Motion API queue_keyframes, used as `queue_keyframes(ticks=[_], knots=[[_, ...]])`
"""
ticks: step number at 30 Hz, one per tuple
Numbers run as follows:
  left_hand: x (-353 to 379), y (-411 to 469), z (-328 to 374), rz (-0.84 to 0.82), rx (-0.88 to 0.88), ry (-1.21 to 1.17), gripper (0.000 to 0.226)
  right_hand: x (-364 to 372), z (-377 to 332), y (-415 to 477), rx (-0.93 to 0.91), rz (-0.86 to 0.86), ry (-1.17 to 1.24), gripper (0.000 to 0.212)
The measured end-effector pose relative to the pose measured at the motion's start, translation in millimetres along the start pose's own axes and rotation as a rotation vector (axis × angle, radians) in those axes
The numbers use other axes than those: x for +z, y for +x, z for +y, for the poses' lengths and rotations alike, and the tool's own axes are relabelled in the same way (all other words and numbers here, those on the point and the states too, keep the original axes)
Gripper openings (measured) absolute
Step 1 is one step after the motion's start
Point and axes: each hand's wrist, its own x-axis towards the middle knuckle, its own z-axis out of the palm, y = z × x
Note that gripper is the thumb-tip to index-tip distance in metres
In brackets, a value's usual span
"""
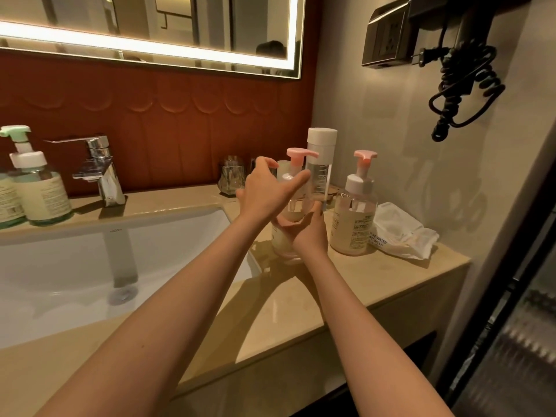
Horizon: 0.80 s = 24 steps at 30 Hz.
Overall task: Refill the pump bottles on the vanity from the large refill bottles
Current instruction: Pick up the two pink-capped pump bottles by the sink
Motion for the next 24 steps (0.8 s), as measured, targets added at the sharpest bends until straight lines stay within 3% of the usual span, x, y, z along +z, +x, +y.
queue_keyframes(ticks=[3, 4, 9, 14, 18, 20, 24], knots=[[0.4, -2.3, 1.8, -0.281, -0.006, -0.161, 0.085, -3.3, 0.9, 1.0, -0.016, -0.029, -0.02, 0.08], [0.1, -4.2, 3.0, -0.293, -0.001, -0.176, 0.084, -4.5, 1.3, 1.7, -0.023, -0.036, -0.019, 0.079], [-12.8, 2.3, -2.6, 0.089, -0.082, -0.223, 0.058, -4.4, 1.0, 2.6, 0.012, -0.027, 0.046, 0.081], [-6.5, 1.0, -2.9, -0.304, -0.026, -0.256, 0.07, -4.3, 2.8, 2.7, -0.008, -0.047, 0.036, 0.083], [-1.7, 2.3, -0.1, -0.093, -0.025, -0.168, 0.07, -2.9, 3.5, 2.5, 0.014, -0.032, 0.015, 0.089], [-3.8, 4.2, -0.5, -0.044, -0.059, -0.144, 0.084, -2.8, 3.7, 2.5, 0.017, -0.016, 0.015, 0.088], [-8.0, 7.0, -0.3, -0.248, -0.043, -0.175, 0.098, -1.9, 5.8, 2.2, 0.015, -0.017, 0.018, 0.084]])
